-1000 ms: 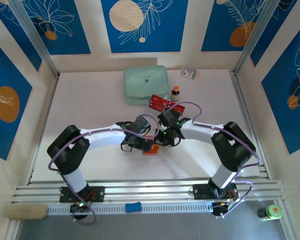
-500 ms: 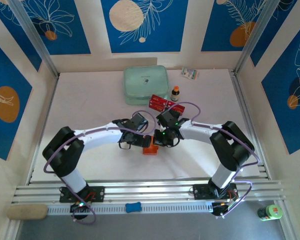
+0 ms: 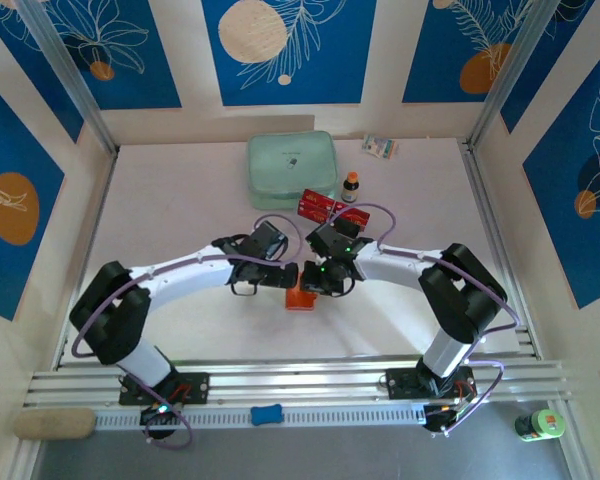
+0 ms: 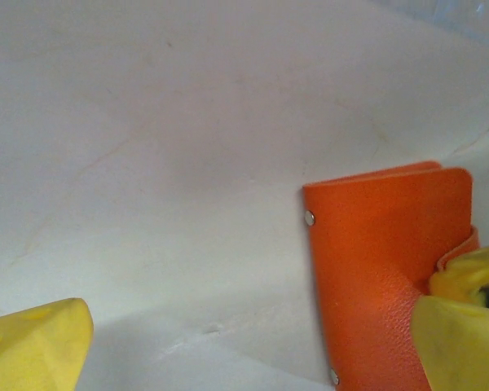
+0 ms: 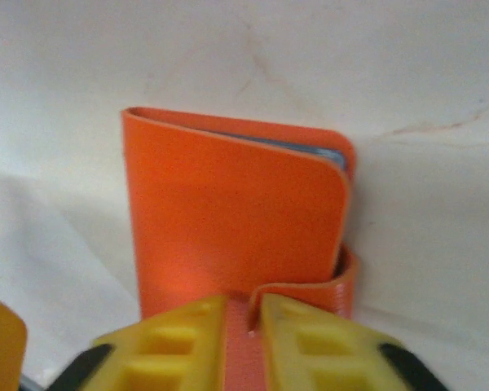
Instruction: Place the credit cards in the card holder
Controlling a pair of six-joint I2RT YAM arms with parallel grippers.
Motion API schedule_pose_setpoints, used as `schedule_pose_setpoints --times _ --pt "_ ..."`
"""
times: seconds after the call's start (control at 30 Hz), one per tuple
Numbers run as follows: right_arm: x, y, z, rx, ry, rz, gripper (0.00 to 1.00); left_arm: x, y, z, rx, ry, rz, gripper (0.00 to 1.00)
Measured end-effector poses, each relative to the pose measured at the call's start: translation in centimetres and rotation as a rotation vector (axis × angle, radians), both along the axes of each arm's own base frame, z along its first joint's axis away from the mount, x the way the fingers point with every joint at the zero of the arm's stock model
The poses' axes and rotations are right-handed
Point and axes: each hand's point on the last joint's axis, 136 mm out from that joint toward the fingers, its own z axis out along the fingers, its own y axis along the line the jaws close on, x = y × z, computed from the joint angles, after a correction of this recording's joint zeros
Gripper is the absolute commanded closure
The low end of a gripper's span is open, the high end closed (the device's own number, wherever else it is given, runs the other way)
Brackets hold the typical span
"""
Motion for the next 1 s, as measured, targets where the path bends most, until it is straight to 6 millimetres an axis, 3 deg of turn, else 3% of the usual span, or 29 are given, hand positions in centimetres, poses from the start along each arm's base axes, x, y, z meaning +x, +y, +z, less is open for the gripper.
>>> schedule_pose_setpoints --times 0.17,0.27,0.3,0.33,0.43,0.6,0.7,0.77,0.87,1.0 --pt "2.0 1.0 3.6 0.08 -0.005 0.013 0.35 1.9 2.0 3.2 -0.044 -0.081 0.085 0.0" --pt "4.8 0.8 7.8 0.164 -0.07 -0.008 0.25 3.7 4.2 5.8 -0.061 -0.155 0.159 0.0" --pt "5.6 0.5 9.1 0.187 -0.097 -0.015 0.15 4.2 4.9 6.7 -0.062 -0.182 0.18 0.0" --pt "6.6 -0.3 10.9 0.212 -0.133 -0.034 0.14 4.8 5.9 7.8 -0.064 -0.215 0.208 0.0" --pt "9.1 -4.0 15.0 0.24 -0.243 -0.115 0.11 6.4 9.0 10.8 -0.057 -0.318 0.286 0.0" --pt "12.9 -13.6 18.8 0.159 -0.429 -0.354 0.01 9.3 15.8 14.4 -0.019 -0.492 0.434 0.0" --pt "14.3 -19.7 18.7 0.066 -0.519 -0.512 0.01 10.5 19.9 14.3 0.03 -0.541 0.513 0.0" --pt "15.0 -23.3 17.1 -0.01 -0.558 -0.602 0.01 10.9 22.2 13.4 0.07 -0.556 0.547 0.0" --pt "15.3 -26.6 13.5 -0.14 -0.578 -0.654 0.01 11.4 24.5 11.8 0.123 -0.567 0.568 0.0" --pt "16.2 -28.5 9.8 -0.303 -0.589 -0.606 0.01 11.3 26.0 8.9 0.195 -0.575 0.543 0.0"
